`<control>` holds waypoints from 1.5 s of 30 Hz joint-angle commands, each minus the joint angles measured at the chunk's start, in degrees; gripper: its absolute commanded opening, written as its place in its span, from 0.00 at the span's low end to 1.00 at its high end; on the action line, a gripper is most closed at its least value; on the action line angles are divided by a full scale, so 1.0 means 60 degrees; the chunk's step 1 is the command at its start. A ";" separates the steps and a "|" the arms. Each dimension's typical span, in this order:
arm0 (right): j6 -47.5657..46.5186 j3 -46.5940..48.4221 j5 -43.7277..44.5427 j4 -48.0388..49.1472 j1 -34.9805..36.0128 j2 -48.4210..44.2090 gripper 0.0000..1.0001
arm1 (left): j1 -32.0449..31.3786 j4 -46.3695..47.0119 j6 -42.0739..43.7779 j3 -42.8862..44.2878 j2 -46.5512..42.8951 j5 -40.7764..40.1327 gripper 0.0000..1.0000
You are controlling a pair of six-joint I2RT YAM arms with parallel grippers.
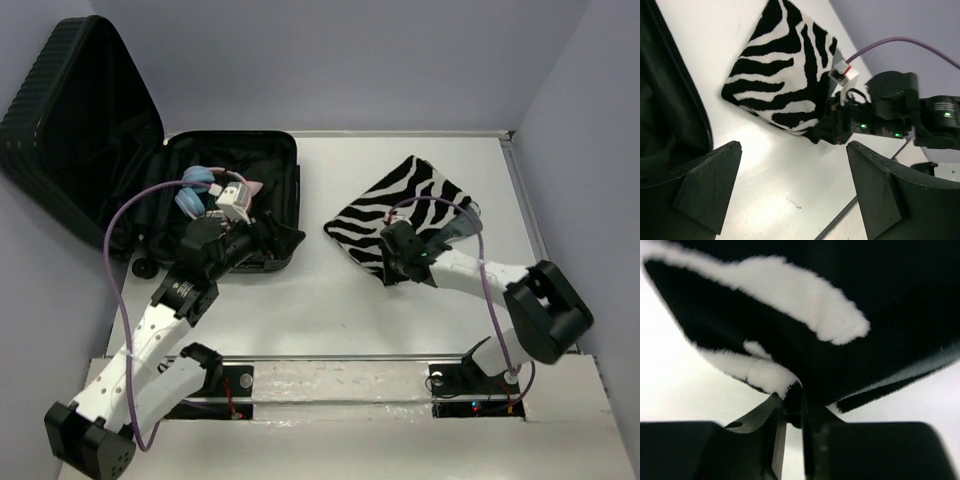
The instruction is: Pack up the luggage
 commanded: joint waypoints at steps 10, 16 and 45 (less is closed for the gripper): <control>0.2417 -0.2420 0.0317 -0.0659 -0.1480 -0.6259 1.00 | -0.4293 -0.0455 0.0865 0.3067 0.4358 -0.4899 0.99; 0.1523 -0.1409 0.0026 0.0174 -0.4294 -0.4711 1.00 | -0.4191 -0.1757 0.1672 0.5629 0.7741 -0.5355 0.99; 0.4042 0.0042 -0.6215 0.5449 -0.7610 0.2808 0.84 | -0.2814 -0.2213 0.1907 0.7786 1.2051 -0.2074 0.99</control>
